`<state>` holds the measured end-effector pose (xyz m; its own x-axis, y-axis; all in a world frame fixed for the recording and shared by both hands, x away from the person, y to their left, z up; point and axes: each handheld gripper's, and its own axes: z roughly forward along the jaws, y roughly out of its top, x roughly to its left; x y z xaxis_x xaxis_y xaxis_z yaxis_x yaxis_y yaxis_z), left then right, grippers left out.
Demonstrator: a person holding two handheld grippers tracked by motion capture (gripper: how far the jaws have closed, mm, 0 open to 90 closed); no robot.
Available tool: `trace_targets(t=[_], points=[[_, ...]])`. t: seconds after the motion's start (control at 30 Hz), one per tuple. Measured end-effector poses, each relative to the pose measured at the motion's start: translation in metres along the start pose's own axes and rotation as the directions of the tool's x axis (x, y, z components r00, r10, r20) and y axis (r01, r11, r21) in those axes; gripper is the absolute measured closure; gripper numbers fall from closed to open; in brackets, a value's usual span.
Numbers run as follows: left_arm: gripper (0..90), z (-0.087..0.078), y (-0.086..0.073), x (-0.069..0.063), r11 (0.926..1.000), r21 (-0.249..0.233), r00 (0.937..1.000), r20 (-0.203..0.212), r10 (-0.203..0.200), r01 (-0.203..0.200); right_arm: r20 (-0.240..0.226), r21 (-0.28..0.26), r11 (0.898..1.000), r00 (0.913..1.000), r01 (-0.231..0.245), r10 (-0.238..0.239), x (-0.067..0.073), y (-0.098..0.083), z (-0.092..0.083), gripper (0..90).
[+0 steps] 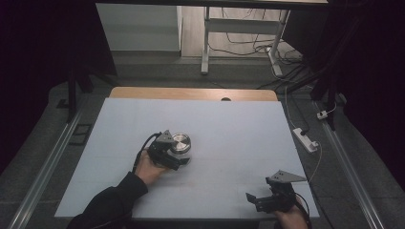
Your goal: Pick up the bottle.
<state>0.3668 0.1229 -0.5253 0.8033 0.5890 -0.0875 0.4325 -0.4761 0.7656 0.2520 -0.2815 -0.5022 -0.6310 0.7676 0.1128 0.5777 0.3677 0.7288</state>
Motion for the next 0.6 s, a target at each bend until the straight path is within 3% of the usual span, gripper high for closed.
trace_targets(t=[0.1, 0.2, 0.27, 0.6], points=[[3.1, 0.0017, 0.002, -0.0007, 0.9998, 0.014, 0.9991, -0.039, 0.015, -0.015, -0.001, 0.0, 1.0, 1.0, 0.002, -0.002, 0.0001, 0.0, 0.0, 0.0], [5.9, 0.0011, 0.0027, -0.002, 0.9996, 0.01, 0.9988, -0.04, 0.028, -0.028, -0.002, 0.001, 1.0, 1.0, 0.002, -0.002, 0.0002, 0.0, 0.0, 0.0], [13.0, -0.0003, 0.0024, -0.0039, 0.9989, 0.0, 0.9986, -0.026, 0.047, -0.047, -0.003, 0.0, 1.0, 1.0, 0.003, -0.003, 0.0002, 0.0, 0.0, 0.0], [14.8, -0.0008, 0.0043, -0.0065, 0.9994, 0.012, 0.9985, -0.045, 0.032, -0.031, -0.005, 0.001, 1.0, 1.0, 0.007, -0.007, 0.0004, 0.0, 0.0001, 0.0]])
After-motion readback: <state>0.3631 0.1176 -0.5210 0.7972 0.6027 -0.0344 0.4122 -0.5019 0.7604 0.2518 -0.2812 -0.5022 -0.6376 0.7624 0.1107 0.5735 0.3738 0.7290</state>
